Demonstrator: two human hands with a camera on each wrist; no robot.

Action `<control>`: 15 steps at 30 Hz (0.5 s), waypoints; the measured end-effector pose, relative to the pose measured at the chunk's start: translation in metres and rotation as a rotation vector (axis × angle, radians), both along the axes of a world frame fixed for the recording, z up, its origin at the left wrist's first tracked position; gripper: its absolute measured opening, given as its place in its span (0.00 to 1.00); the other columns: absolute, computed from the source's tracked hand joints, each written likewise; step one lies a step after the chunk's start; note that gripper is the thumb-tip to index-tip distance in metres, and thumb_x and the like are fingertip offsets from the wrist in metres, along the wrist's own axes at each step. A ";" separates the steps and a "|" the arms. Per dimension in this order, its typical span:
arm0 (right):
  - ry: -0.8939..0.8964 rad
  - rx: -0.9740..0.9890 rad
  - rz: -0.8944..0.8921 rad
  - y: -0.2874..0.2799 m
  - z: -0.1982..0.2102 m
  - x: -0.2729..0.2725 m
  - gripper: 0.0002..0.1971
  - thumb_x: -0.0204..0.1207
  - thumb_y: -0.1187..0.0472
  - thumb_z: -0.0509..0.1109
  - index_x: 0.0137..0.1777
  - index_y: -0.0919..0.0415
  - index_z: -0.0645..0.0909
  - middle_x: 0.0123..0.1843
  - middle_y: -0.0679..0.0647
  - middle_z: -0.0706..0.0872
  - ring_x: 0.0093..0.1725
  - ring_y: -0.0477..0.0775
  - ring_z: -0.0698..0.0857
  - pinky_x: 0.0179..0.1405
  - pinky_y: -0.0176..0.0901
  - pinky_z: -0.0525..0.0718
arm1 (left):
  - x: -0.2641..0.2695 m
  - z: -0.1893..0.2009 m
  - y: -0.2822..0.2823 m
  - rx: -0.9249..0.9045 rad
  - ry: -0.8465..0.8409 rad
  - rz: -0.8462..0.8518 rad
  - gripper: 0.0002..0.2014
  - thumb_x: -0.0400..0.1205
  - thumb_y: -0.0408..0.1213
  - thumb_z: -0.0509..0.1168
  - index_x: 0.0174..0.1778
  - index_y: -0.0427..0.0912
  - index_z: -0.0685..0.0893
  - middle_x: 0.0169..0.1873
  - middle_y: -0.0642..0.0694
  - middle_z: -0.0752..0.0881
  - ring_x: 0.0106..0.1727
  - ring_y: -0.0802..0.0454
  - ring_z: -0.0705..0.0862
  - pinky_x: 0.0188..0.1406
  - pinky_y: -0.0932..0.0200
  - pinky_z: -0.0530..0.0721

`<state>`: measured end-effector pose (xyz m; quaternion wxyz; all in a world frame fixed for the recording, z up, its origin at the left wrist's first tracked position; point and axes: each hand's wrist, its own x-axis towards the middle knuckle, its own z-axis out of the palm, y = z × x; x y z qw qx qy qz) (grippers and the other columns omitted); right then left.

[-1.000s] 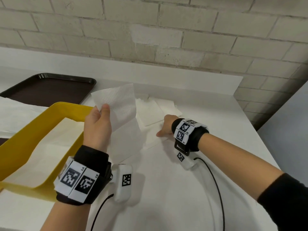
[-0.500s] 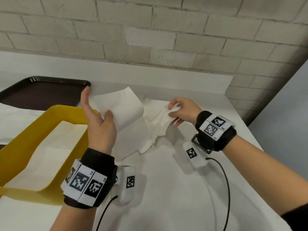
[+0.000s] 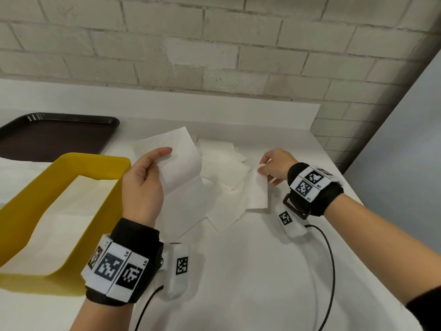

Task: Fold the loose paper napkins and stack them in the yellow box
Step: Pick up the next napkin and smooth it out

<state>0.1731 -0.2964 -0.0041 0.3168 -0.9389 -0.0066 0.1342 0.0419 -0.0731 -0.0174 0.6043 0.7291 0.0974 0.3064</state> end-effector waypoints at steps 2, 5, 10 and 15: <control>-0.061 -0.026 0.009 -0.002 -0.002 0.003 0.09 0.75 0.66 0.67 0.35 0.56 0.75 0.41 0.55 0.81 0.37 0.54 0.83 0.28 0.38 0.82 | 0.000 -0.001 -0.002 -0.004 0.006 0.001 0.18 0.84 0.23 0.51 0.54 0.46 0.83 0.56 0.52 0.82 0.61 0.60 0.76 0.53 0.86 0.68; -0.201 -0.016 0.054 -0.002 0.008 0.004 0.11 0.74 0.66 0.68 0.31 0.56 0.75 0.37 0.52 0.80 0.43 0.53 0.80 0.32 0.31 0.76 | 0.001 -0.001 -0.002 -0.028 0.009 0.010 0.18 0.84 0.24 0.52 0.56 0.46 0.83 0.57 0.52 0.82 0.62 0.60 0.76 0.54 0.86 0.69; -0.383 -0.068 0.111 0.000 0.035 0.003 0.03 0.75 0.64 0.70 0.41 0.61 0.85 0.39 0.52 0.82 0.43 0.49 0.78 0.36 0.33 0.74 | 0.003 0.000 -0.002 -0.058 0.017 0.009 0.18 0.84 0.24 0.52 0.57 0.47 0.83 0.60 0.51 0.82 0.66 0.52 0.77 0.69 0.62 0.72; -0.436 0.076 0.120 -0.001 0.066 0.000 0.09 0.77 0.66 0.66 0.34 0.60 0.76 0.35 0.54 0.81 0.33 0.50 0.80 0.27 0.33 0.78 | 0.006 0.002 -0.003 -0.030 0.016 -0.006 0.16 0.82 0.25 0.58 0.57 0.50 0.82 0.57 0.57 0.82 0.63 0.62 0.76 0.56 0.82 0.71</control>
